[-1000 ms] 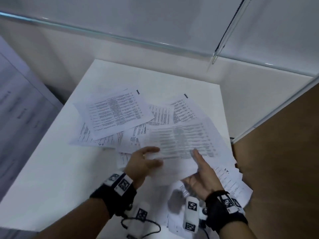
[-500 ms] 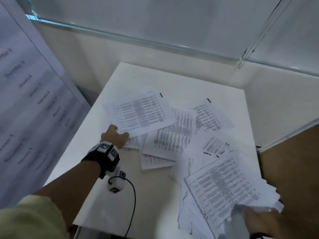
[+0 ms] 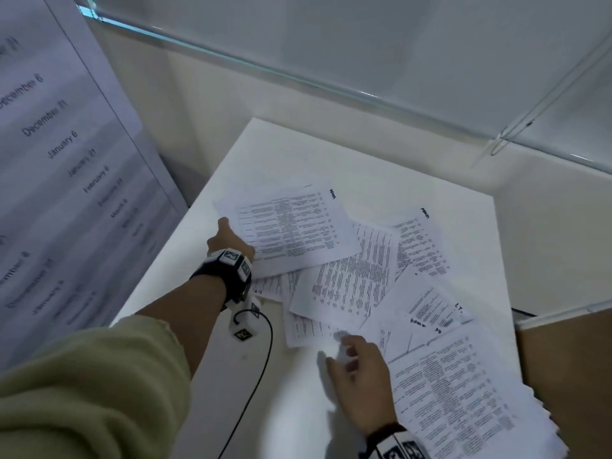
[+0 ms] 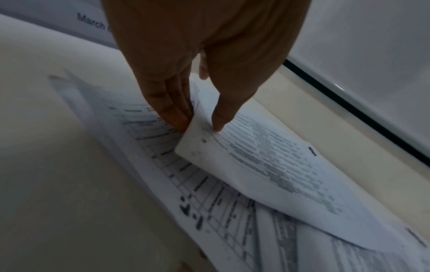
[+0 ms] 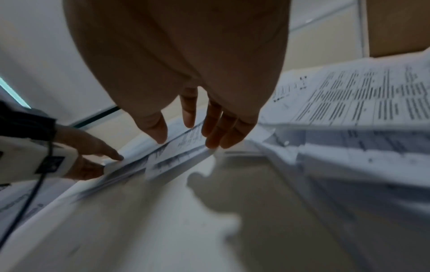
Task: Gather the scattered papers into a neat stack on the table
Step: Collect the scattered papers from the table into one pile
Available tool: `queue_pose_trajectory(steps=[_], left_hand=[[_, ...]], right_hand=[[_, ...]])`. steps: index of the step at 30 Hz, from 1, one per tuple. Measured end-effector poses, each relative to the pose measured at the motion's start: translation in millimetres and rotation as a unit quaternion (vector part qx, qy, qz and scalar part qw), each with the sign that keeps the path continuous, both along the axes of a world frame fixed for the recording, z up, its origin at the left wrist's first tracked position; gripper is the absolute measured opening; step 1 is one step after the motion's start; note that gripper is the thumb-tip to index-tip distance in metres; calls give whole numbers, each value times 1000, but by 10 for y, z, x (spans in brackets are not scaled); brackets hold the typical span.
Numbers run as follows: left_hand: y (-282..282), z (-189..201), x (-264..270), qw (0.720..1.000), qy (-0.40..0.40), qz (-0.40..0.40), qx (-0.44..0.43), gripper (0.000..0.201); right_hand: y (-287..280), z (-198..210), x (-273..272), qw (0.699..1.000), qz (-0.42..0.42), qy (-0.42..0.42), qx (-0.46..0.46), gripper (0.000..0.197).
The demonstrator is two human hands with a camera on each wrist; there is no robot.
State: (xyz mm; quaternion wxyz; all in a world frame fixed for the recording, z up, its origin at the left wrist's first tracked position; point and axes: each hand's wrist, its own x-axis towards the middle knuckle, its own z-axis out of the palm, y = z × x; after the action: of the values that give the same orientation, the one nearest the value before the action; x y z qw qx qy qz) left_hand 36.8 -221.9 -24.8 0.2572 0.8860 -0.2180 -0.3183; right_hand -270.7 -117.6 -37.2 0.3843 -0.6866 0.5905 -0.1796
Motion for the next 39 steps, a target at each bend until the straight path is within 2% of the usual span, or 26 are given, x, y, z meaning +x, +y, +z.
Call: queue_pose_trajectory(steps=[3, 7, 9, 11, 12, 14, 16, 18, 20, 21, 22, 24, 26, 28, 30, 36, 38, 39], left_hand=[[-35, 7, 62, 998, 3, -11, -55, 72], [27, 24, 120, 991, 88, -11, -102, 31], [168, 111, 83, 976, 160, 18, -147, 28], [353, 230, -28, 961, 209, 27, -182, 28], [467, 306, -106, 955, 220, 20, -197, 28], [713, 481, -271, 944, 250, 6, -217, 28], [930, 616, -431, 932, 282, -2, -226, 28], [1087, 657, -605, 927, 297, -32, -227, 28], [1209, 618, -770, 929, 293, -79, -212, 28], [1255, 587, -843, 932, 283, -115, -193, 29], [1293, 575, -916, 933, 279, -158, -167, 31], [1326, 538, -1037, 924, 279, -245, -94, 39], [1303, 458, -1086, 929, 238, -281, -19, 49], [1235, 367, -1099, 956, 117, -266, 38, 49], [1163, 279, -1112, 966, 14, -249, 66, 48], [834, 84, -1382, 974, -15, -196, 117, 71], [732, 44, -1506, 971, -38, -197, 129, 76], [688, 32, -1563, 970, -49, -195, 134, 78]], right_hand=[[97, -83, 154, 999, -18, -9, 30, 31], [45, -35, 146, 988, -90, -60, 107, 20], [-5, -3, 149, 987, -91, -66, 116, 18], [-50, 93, 164, 985, -82, -96, 119, 32], [-71, 162, 184, 977, -83, -129, 151, 44], [-146, 266, 230, 932, -123, -229, 253, 65], [-188, 347, 263, 876, -176, -308, 326, 65], [-219, 396, 253, 843, -201, -343, 363, 63], [-249, 390, 191, 824, -220, -382, 356, 61], [-260, 402, 141, 827, -236, -383, 338, 54], [-269, 428, 72, 842, -253, -356, 316, 45], [-309, 461, -138, 890, -276, -252, 260, 28], [-345, 461, -433, 910, -300, -197, 208, 23], [-322, 438, -828, 911, -326, -165, 191, 33], [-234, 358, -1235, 911, -345, -138, 177, 47], [165, 87, -2103, 919, -359, -66, 152, 53], [258, 45, -2195, 916, -374, 4, 142, 51], [288, 22, -2210, 912, -386, 48, 133, 59]])
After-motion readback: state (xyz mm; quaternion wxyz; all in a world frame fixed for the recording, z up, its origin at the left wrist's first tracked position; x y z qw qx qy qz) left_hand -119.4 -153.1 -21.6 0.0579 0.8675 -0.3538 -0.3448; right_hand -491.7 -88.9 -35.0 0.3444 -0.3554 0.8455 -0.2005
